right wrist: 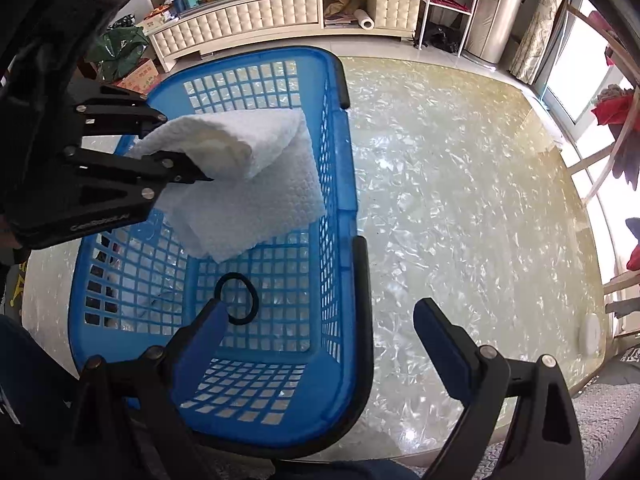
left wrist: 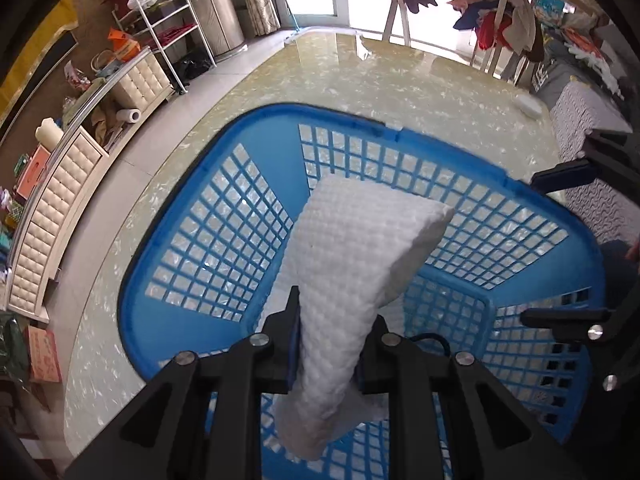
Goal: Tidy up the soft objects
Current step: 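Lower the white towel into the blue basket and open the left gripper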
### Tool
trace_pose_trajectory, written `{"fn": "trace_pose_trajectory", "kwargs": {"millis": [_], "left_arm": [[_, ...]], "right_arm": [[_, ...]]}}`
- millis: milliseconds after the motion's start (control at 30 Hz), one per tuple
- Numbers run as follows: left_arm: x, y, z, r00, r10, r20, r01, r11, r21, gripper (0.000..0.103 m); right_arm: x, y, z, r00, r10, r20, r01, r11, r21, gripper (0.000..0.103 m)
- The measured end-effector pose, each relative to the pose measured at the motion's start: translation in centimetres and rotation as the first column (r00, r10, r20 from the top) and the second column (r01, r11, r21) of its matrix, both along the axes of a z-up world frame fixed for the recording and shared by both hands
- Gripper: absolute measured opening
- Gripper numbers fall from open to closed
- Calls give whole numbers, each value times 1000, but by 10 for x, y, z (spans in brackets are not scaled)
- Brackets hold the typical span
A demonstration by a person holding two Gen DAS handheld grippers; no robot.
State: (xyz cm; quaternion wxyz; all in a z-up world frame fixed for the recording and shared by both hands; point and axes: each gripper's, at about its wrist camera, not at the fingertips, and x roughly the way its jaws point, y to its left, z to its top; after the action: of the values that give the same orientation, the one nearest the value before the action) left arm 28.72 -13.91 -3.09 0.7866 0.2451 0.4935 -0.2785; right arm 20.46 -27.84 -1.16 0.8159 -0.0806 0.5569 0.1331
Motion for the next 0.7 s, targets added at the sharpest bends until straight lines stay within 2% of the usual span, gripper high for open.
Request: {"fn": "trace_pose_trajectory", "kwargs": {"millis": [233, 300, 400, 700], "left_arm": [[2, -4, -19, 1000, 10, 10, -11, 995, 95, 23], [3, -4, -19, 1000, 21, -5, -20, 996, 91, 24], [5, -6, -16, 999, 31, 13, -32, 995, 93, 26], [-5, -14, -12, 999, 20, 30, -23, 994, 104, 67]], "right_arm": [[3, -6, -5, 1000, 6, 0, -6, 1000, 28, 94], [4, -4, -6, 1000, 2, 1, -2, 1000, 25, 94], [6, -3, -9, 1000, 1, -3, -1, 1000, 25, 94], [6, -6, -12, 1000, -4, -8, 4, 1000, 27, 94]]}}
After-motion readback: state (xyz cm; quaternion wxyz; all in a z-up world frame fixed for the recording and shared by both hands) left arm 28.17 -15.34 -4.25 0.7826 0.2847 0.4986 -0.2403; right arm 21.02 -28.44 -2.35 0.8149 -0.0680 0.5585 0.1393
